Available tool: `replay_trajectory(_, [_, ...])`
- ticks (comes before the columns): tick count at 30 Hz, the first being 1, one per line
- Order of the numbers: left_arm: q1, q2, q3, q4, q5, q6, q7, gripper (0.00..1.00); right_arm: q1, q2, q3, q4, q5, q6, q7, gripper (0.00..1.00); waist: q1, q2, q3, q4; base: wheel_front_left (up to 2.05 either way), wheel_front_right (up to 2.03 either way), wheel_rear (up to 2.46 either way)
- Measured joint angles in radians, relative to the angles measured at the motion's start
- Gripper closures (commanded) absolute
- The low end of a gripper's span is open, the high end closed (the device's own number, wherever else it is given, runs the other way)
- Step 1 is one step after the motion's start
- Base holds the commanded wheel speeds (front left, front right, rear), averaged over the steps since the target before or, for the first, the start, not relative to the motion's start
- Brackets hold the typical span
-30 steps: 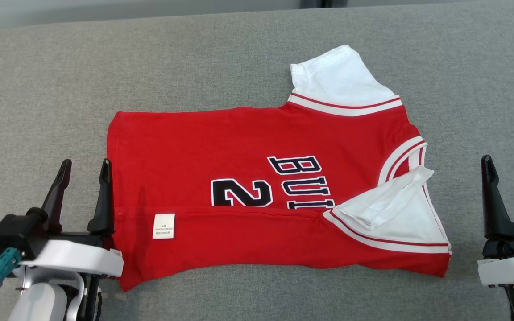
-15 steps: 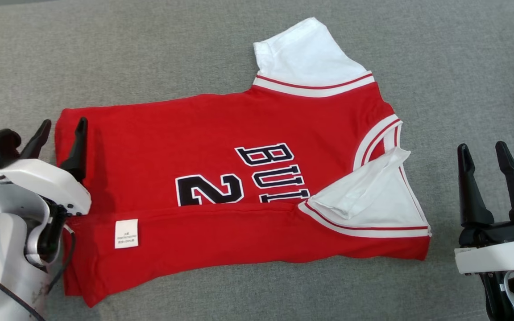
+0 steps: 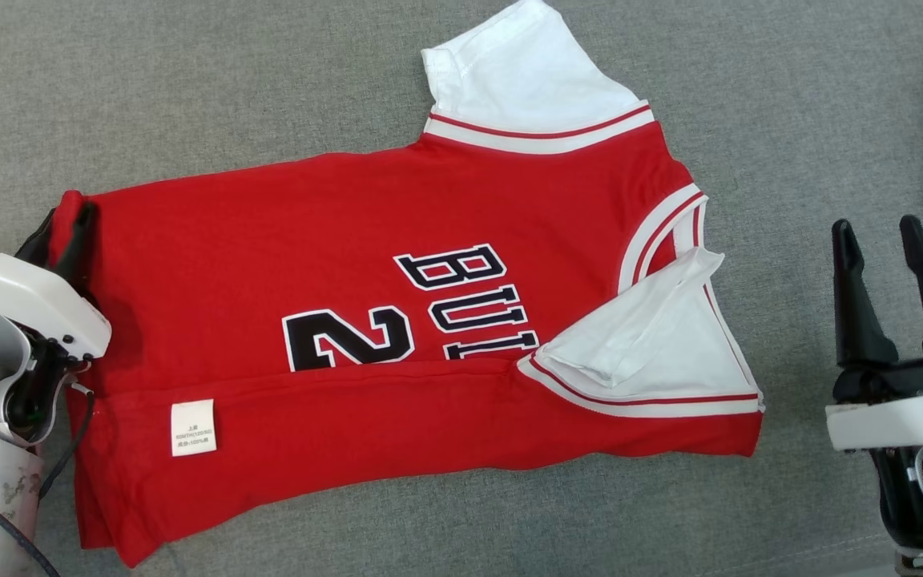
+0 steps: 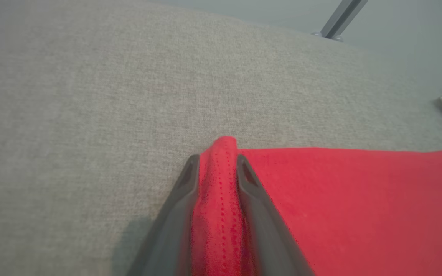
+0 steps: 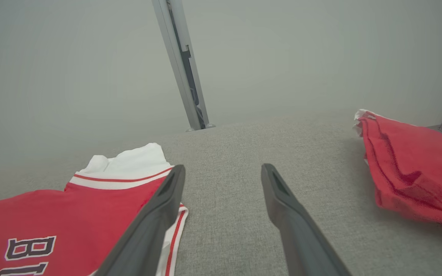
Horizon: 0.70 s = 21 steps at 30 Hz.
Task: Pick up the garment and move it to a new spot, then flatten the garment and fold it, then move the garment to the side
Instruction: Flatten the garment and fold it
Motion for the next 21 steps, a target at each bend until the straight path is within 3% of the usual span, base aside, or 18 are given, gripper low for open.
replay_trajectory(5, [-0.010,0.008,-0.009,0.003,-0.003,-0.009,0.001,1.00,-0.102,-0.053,-0.010,0.011,0.028,0.000,0.002,0.00,0.0000,0.0000,0.009,-0.001,0.00,0.00,0.00])
replay_trajectory(12, [-0.065,-0.024,-0.057,-0.032,0.006,-0.019,0.000,1.00,-0.390,-0.179,-0.010,0.134,0.093,0.000,0.081,0.00,0.0000,0.0000,0.039,0.045,0.00,0.00,0.00])
replay_trajectory(21, [-0.184,-0.120,-0.167,-0.036,0.021,-0.042,-0.034,1.00,-0.698,-0.284,0.191,0.416,0.122,0.000,0.213,0.00,0.0000,0.0000,0.108,0.184,0.00,0.00,0.00])
